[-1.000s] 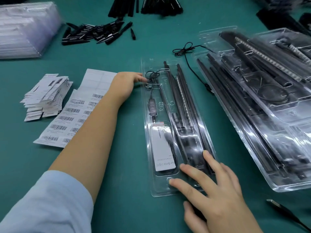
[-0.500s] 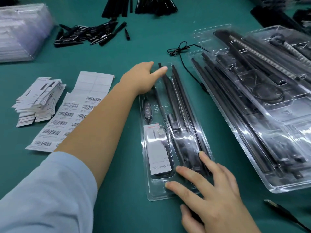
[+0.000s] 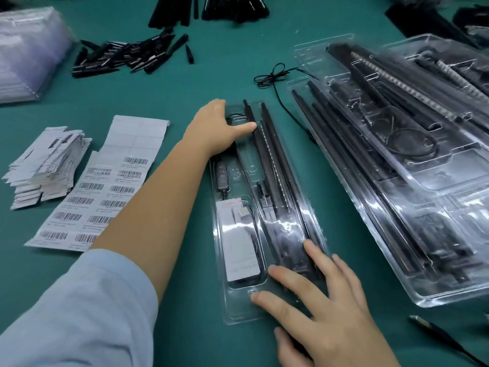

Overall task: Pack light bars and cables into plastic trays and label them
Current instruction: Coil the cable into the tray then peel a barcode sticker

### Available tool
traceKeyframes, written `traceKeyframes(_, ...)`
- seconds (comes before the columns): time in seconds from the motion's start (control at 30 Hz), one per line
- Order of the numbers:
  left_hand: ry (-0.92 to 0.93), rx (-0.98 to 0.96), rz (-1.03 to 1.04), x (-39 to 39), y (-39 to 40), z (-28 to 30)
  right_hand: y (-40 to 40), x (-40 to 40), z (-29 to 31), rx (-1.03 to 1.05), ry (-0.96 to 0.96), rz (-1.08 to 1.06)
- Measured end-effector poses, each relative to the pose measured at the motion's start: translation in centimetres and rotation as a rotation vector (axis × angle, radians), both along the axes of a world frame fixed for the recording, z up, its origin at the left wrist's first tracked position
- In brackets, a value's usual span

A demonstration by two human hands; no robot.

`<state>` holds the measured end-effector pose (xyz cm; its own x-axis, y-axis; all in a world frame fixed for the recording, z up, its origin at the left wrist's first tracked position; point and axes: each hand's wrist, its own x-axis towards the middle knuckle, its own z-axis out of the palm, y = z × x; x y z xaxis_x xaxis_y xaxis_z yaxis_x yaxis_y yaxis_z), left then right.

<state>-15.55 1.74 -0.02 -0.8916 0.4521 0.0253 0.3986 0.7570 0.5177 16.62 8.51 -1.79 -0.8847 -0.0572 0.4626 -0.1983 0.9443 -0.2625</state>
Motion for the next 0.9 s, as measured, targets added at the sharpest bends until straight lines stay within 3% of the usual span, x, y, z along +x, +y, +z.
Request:
traceKeyframes(0.07,0.025,0.016,0.044,0.5,0.0,-0.1,0.0,0.0,0.0,-0.009,0.008,-0.005)
traceKeyframes(0.2,0.088,-0.133,0.061,0.5,0.2,0.6,0.0,-0.1,-0.2,-0.012,0.014,-0.007)
traceKeyframes(0.43,0.031,-0.491,0.040,-0.3,2.5,2.0,-0.2,-0.1,0.0,-0.040,0.015,-0.034)
traceKeyframes(0.77,0.001,-0.441,0.069,-0.3,2.9,0.9,-0.2,-0.3,-0.3,-0.059,0.031,-0.040)
traceKeyframes(0.9,0.125,-0.229,0.097,-0.2,1.3,0.1,-0.1,-0.4,-0.4,-0.059,0.047,-0.033)
